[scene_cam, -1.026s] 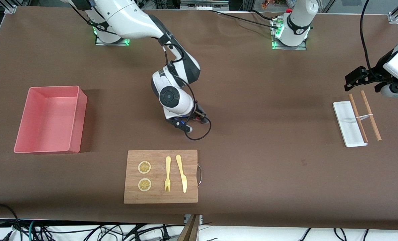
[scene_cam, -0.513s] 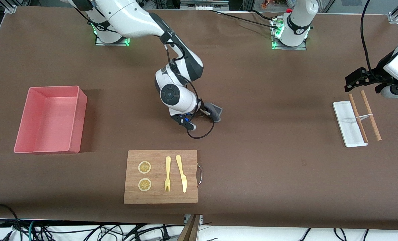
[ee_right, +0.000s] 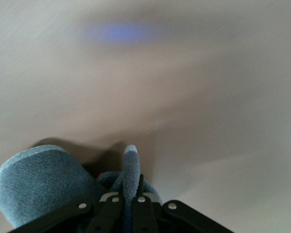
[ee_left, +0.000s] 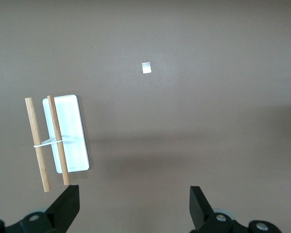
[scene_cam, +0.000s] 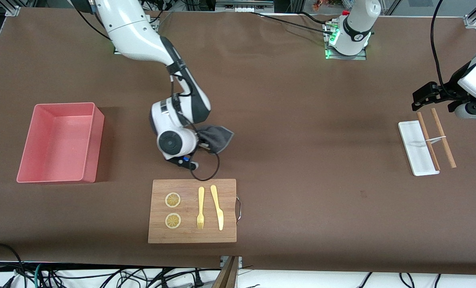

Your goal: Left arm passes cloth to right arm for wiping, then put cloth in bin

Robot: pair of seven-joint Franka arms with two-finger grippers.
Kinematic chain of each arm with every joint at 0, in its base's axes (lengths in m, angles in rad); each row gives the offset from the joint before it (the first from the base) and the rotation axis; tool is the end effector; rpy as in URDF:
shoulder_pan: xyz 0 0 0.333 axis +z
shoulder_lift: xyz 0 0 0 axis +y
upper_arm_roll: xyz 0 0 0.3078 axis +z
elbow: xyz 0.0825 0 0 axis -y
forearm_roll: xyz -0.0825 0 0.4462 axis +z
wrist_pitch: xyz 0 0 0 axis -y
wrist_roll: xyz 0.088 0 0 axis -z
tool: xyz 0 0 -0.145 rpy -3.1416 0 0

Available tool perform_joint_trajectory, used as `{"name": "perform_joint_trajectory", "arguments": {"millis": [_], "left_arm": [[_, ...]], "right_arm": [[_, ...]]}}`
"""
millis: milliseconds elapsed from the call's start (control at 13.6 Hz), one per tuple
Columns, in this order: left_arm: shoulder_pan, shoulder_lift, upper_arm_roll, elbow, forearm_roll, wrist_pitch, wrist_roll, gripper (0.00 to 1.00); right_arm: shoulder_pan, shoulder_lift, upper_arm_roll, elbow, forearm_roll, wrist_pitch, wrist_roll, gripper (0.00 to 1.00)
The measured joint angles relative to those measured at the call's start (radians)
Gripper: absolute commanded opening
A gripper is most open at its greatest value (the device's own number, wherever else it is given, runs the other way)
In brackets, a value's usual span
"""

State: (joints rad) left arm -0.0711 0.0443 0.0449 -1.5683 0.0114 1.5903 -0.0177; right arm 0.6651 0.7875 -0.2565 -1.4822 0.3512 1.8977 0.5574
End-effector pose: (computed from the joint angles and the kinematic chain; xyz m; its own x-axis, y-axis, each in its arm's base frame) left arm 0.6299 -0.0153 0.5537 0.9997 -0.0087 -0.0220 -0.0090 -0.9999 -0.0138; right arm 0.6283 0.3268 0.1144 0.9007 -0.2754 -0.3360 -0.2571 -0.9613 0.0988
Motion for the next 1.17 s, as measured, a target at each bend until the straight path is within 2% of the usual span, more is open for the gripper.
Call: {"name": "perform_joint_trajectory", "arguments": {"millis": [293, 586, 806, 953, 1172], "left_arm": [[0.001, 0.001, 0.000, 0.001, 0.000, 0.000, 0.000, 1.00], [0.001, 0.001, 0.000, 0.002, 0.000, -0.002, 0.000, 1.00], [0.001, 0.002, 0.000, 0.003, 0.000, -0.003, 0.000, 1.00], [0.001, 0.003, 0.000, 0.003, 0.000, -0.004, 0.000, 1.00], [0.001, 0.003, 0.001, 0.004, 0.000, -0.004, 0.000, 1.00]], "right_arm": [[-0.008, -0.012, -0.177, 0.001, -0.002, -0.116, -0.296, 0.00], [-0.007, -0.040, -0.250, 0.011, -0.002, -0.188, -0.372, 0.00], [-0.003, -0.142, -0.324, 0.033, -0.044, -0.338, -0.489, 0.00], [-0.004, -0.219, -0.413, 0.033, -0.090, -0.448, -0.620, 0.00], [-0.012, -0.273, -0.566, 0.023, -0.145, -0.506, -0.883, 0.00]]}}
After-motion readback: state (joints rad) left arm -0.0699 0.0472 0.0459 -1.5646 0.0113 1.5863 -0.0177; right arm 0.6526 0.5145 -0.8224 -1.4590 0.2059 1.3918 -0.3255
